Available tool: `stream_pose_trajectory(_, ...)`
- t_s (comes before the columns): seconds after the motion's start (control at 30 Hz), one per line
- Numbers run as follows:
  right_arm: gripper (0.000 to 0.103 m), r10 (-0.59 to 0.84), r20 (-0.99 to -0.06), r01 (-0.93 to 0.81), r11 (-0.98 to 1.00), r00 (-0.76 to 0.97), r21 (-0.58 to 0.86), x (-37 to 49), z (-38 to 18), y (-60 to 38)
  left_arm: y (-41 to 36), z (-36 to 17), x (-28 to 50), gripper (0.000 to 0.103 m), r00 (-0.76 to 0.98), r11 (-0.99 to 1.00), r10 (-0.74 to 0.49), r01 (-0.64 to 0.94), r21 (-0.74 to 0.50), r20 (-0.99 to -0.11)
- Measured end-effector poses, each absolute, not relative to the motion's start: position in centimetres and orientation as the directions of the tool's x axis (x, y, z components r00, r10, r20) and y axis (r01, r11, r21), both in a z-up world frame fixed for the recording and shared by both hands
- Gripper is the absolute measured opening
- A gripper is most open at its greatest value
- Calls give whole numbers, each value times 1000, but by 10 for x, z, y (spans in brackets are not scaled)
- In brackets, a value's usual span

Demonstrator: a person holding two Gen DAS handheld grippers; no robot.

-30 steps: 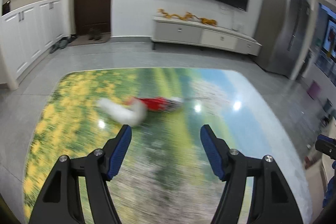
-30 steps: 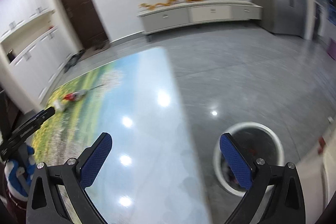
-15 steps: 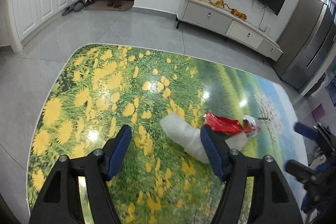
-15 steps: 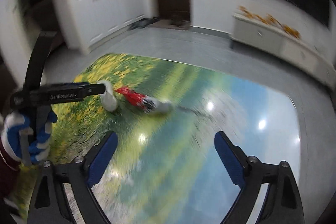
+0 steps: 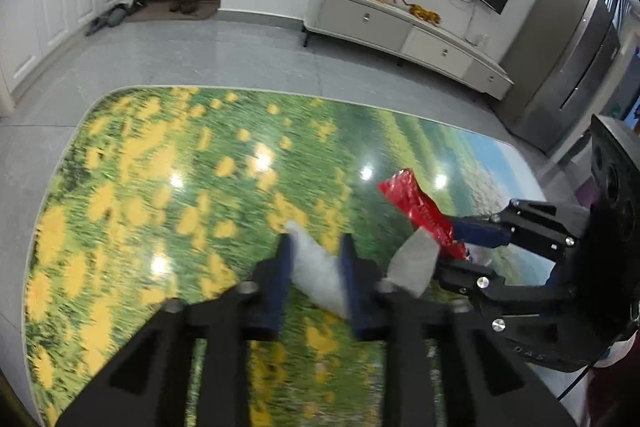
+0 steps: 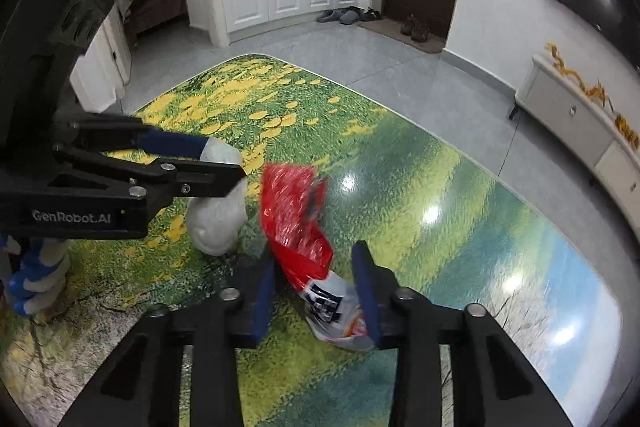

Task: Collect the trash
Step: 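Grasp the red-white wrapper with the right tool while the left tool grasps the white bag, then carry the red-white wrapper and white bag to the bin and open both tools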

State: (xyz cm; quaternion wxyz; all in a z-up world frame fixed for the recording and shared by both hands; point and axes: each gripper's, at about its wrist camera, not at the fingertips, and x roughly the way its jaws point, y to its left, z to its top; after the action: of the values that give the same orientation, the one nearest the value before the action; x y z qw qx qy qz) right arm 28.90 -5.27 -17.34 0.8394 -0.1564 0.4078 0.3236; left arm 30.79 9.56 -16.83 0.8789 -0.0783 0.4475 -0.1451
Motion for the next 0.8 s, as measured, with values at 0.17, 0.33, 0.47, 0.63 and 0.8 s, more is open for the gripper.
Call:
stream_pose_trajectory(0.17, 20, 400, -791, -624, 781, 463, 30, 266, -170, -76, 84, -167, 291, 6, 565, 939, -343, 200, -279, -750)
stream_pose_trajectory(0.33, 20, 403, -785, -558, 825, 471, 89, 223, -164, -111, 67, -157, 253, 6, 577, 939, -342, 230, -254, -742)
stream_pose_trajectory(0.47, 20, 410, -774, -508, 851, 483, 133, 176, -153, -142, 50, -143, 219, 6, 594, 940, -333, 272, -206, -732)
stream_pose_trajectory(0.63, 20, 391, -754, -406, 896, 528, 180, 117, -139, -192, 18, -120, 176, 6, 622, 931, -333, 336, -143, -709)
stream_pose_trajectory(0.8, 20, 330, -739, -272, 941, 588, 204, 63, -128, -254, -24, -104, 144, 6, 619, 905, -365, 413, -107, -695)
